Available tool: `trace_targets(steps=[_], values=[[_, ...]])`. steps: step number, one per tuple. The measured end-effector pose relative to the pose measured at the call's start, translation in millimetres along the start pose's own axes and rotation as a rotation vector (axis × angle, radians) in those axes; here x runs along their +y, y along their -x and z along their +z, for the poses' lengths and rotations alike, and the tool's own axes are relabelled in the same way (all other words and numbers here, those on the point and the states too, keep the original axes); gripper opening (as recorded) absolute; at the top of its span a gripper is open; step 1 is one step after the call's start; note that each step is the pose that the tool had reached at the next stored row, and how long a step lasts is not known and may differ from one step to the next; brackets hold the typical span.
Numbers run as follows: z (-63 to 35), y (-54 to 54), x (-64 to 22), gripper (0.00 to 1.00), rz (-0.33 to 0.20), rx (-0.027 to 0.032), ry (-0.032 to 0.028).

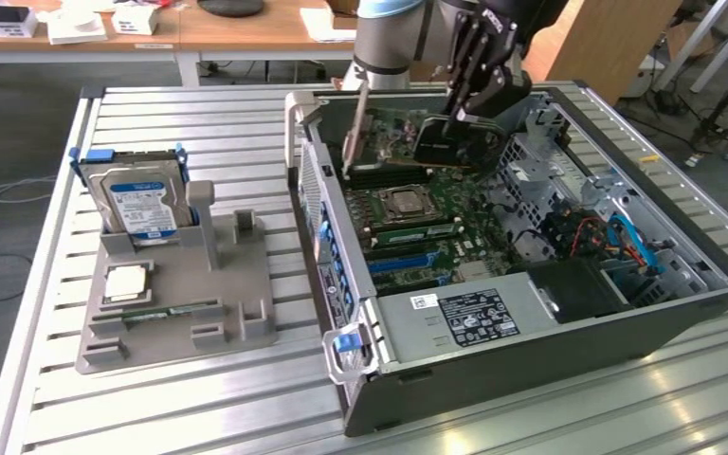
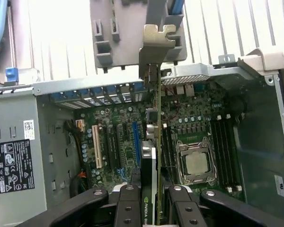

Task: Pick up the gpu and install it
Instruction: 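Insert the gpu into the slot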

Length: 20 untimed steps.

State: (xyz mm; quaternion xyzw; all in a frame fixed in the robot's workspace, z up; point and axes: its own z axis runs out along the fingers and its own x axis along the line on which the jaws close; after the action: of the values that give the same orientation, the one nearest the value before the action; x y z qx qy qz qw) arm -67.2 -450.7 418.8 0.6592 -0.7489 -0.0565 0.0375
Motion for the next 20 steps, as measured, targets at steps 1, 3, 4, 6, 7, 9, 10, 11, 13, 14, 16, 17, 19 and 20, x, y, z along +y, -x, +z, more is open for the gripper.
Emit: trace_targets(steps=[1,3,4,6,7,9,10,11,13,14,16,17,19,20], values=[[0.2,0.0,0.0,0.27,-0.018,0.0025,0.0004],[0.6,0.0,-0.1,0.27,-0.053,0.0072,0.001],[0.8,0.0,-0.1,0.27,-0.07,0.0095,0.0013],[0.8,0.0,-0.3,0.27,-0.093,0.0126,0.0018],[0.8,0.0,-0.3,0.27,-0.094,0.0128,0.0018],[0.8,0.0,-0.4,0.27,-0.094,0.0127,0.0017],[0.8,0.1,-1.0,0.27,-0.095,0.0126,0.0016],[0.5,0.3,-2.4,0.27,-0.095,0.0123,0.0019],[0.0,0.9,-6.9,0.27,-0.097,0.0109,0.002],[-0.4,1.3,-9.9,0.27,-0.098,0.01,0.002],[-1.3,2.1,-16.4,0.27,-0.1,0.0083,0.0022],[-1.7,2.5,-19.7,0.27,-0.101,0.0073,0.0023],[-2.6,3.5,-26.8,0.27,-0.103,0.0056,0.0024],[-2.9,3.9,-30.0,0.27,-0.104,0.0047,0.0026]])
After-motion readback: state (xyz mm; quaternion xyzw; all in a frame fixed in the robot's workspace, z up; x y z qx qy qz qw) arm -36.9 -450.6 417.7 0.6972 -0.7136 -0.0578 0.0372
